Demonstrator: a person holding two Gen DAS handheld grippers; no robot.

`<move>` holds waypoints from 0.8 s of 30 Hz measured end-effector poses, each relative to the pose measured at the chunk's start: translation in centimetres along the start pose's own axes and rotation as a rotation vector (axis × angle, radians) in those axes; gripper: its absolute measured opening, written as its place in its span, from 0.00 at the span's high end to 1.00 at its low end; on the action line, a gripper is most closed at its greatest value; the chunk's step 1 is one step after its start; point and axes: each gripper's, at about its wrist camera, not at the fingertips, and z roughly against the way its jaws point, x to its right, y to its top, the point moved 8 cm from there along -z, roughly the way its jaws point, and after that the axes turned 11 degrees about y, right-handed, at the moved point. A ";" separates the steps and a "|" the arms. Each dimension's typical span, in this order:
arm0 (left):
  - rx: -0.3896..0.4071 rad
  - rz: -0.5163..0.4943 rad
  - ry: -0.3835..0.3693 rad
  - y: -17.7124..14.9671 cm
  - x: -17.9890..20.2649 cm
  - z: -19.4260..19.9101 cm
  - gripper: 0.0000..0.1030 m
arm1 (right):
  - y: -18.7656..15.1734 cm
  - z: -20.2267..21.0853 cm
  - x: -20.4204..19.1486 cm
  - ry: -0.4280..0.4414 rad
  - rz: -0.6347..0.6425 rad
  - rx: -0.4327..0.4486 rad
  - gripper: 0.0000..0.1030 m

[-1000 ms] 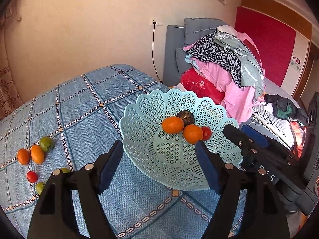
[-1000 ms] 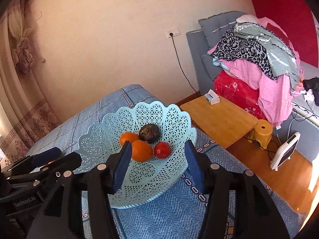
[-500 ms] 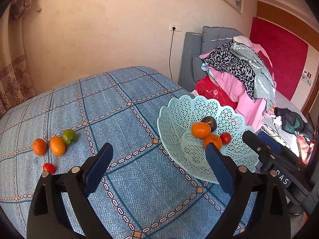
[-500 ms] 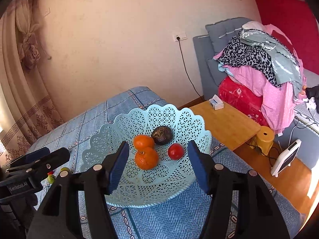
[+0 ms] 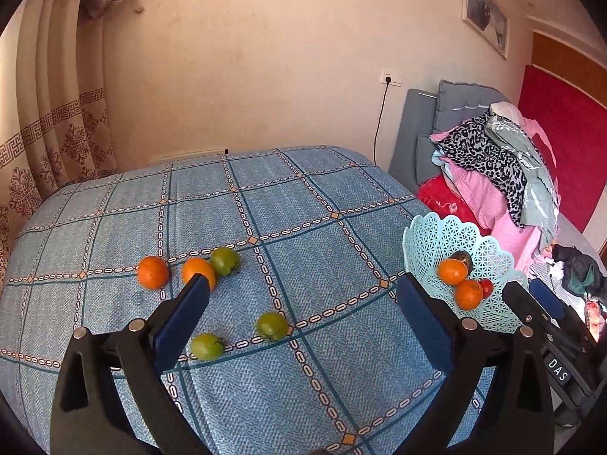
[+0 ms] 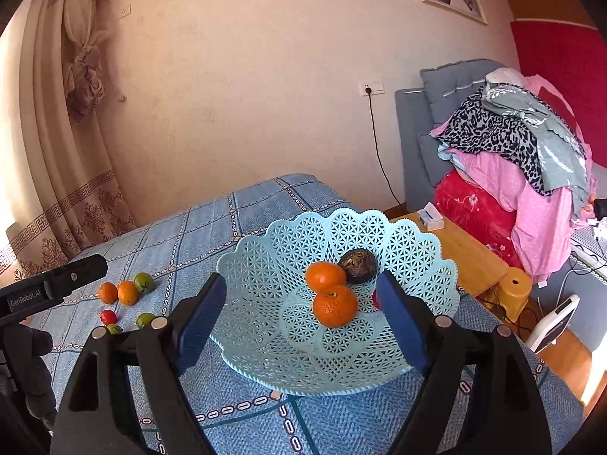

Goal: Organize fruits
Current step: 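Move both grippers back from the basket toward the remaining fruits, then grasp the red tomato with the left gripper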

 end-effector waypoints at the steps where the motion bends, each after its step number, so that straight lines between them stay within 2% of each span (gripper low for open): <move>1: -0.001 0.009 0.009 0.0 -0.7 0.0 0.03 | 0.0 0.0 -0.5 0.000 0.014 -0.001 0.19; 11: -0.008 0.071 0.102 -0.5 -6.3 -0.5 0.03 | -1.0 -1.1 -4.9 0.091 0.061 -0.071 0.19; 24: -0.080 0.135 0.171 -2.9 -11.2 -3.7 0.03 | -2.9 -1.9 -9.7 0.181 0.137 -0.133 0.19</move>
